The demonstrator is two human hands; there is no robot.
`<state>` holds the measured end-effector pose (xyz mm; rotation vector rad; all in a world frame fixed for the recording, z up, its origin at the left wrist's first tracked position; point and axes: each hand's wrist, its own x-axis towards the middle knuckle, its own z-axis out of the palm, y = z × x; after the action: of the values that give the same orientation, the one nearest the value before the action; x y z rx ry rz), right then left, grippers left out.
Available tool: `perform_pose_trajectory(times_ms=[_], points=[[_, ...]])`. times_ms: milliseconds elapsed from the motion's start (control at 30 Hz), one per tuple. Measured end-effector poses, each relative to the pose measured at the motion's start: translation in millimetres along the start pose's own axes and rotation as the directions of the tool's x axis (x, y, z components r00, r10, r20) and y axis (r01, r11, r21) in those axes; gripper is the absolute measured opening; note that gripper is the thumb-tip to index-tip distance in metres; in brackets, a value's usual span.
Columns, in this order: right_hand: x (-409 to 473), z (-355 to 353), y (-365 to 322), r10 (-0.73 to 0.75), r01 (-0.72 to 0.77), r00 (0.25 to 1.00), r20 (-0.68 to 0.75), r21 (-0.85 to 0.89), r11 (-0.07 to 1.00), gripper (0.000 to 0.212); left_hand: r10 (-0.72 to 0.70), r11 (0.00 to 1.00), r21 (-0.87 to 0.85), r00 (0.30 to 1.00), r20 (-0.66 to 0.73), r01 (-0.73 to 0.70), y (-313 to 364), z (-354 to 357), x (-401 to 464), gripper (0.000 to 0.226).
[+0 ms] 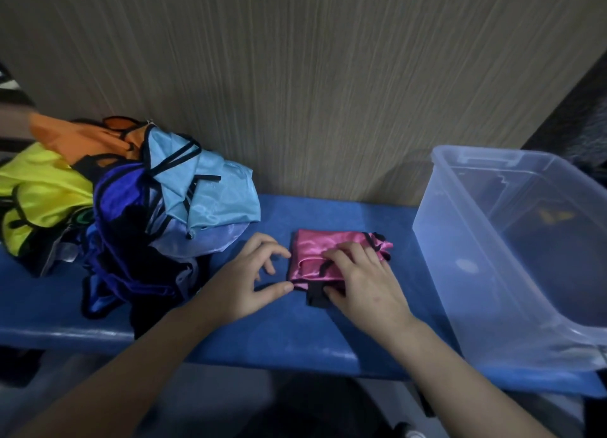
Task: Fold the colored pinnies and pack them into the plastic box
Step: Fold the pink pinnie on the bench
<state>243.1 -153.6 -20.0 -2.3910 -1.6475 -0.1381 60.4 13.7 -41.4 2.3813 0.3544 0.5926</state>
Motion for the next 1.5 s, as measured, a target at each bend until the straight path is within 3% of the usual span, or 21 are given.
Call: perform_pose_trajectory(times_ms=[400, 900, 1000, 1167, 1233, 1367, 1500], points=[[57.6, 7.4, 48.0, 0.231, -0.239, 0.971, 0.065, 0.197, 0.951, 0.062, 0.004, 0.999, 0.042, 1.000, 0.006, -0.004, -10.6, -7.1, 4.7, 0.026], [80.9, 12.0, 63.7, 0.318, -0.320, 0.947, 0.045, 0.207, 0.924, 0.063, -0.026, 0.990, 0.135, 0.998, -0.061, 0.034, -20.9, -21.0, 7.5, 0.021], [78.3, 8.1, 52.5, 0.293, -0.278, 0.954, -0.061, 0.179, 0.944, 0.062, -0.051, 0.992, 0.108, 0.990, -0.128, 0.065, -18.8, -25.2, 6.6, 0.018], [70.5, 1.5, 18.8, 0.114, -0.076, 0.960, -0.257, 0.152, 0.986, 0.058, -0.065, 0.997, 0.017, 0.965, -0.255, 0.072, -0.6, -42.6, 12.5, 0.017], [68.5, 4.8, 5.3, 0.042, 0.008, 0.963, -0.268, 0.183, 0.983, 0.054, -0.036, 0.993, 0.097, 0.943, -0.330, 0.072, -2.6, -56.1, 13.6, 0.016], [69.5, 17.7, -25.9, -0.045, 0.105, 0.975, -0.217, 0.270, 0.957, 0.053, -0.158, 0.917, 0.248, 0.854, -0.495, 0.314, -22.9, -84.8, 6.8, 0.022], [78.1, 30.2, -60.5, -0.106, 0.147, 0.984, -0.141, 0.314, 0.938, 0.056, -0.240, 0.821, 0.331, 0.807, -0.540, 0.465, -36.3, -100.2, 0.6, 0.028]])
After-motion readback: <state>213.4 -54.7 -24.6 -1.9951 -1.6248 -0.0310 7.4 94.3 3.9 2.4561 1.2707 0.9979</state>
